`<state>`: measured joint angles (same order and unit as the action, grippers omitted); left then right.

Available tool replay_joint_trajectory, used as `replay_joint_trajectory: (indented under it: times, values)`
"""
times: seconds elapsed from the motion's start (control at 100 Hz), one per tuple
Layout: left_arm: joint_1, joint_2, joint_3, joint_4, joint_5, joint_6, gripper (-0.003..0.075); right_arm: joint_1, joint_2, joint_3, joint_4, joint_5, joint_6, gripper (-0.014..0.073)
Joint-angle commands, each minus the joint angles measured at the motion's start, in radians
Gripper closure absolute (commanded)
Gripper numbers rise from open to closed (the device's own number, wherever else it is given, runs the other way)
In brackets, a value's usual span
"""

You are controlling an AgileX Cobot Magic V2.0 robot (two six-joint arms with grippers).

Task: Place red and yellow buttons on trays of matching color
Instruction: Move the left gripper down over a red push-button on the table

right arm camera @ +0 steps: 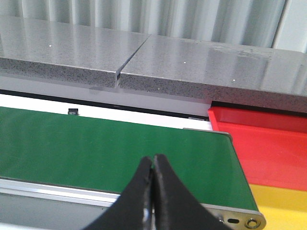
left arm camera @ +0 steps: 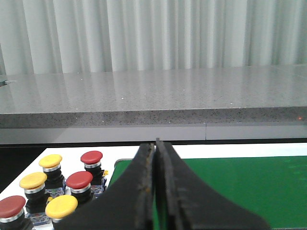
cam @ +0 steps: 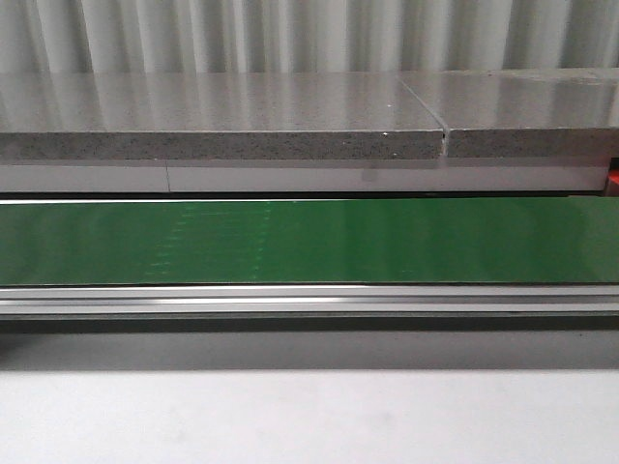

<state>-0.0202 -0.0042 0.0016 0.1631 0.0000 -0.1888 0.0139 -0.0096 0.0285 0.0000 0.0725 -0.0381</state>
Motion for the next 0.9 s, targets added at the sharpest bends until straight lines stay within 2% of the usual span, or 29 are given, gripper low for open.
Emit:
replay_joint_trajectory:
  times: [0.0,0.28,0.47,0.54,0.78,0.89]
  values:
    - [0.002,-0.038,0.045,-0.005,-0.082,0.000,0.0740,0.004,-0.015,-0.006,-0.006,-0.079,-0.004,0.0662]
    - [0.002,-0.038,0.031,-0.005,-0.086,0.000,0.0740,0.004,-0.015,-0.006,-0.006,-0.079,-0.004,0.0662]
    - [0.002,-0.006,-0.100,-0.011,-0.007,0.000,0.0740,0.004,-0.015,-0.006,-0.006,-0.079,-0.004,0.0662]
    - [0.002,0.031,-0.188,-0.028,0.095,-0.004,0.0740,0.004,-0.015,-0.006,-0.006,-0.079,-0.004,0.0662]
    - [0.002,0.256,-0.537,-0.036,0.638,-0.004,0.0740,0.004,-0.015,-0.006,-0.006,-0.079,-0.004,0.0662]
    - [0.002,0.377,-0.667,-0.036,0.827,-0.004,0.0740,0.004,-0.015,-0.006,-0.006,-0.079,-0.004,0.0662]
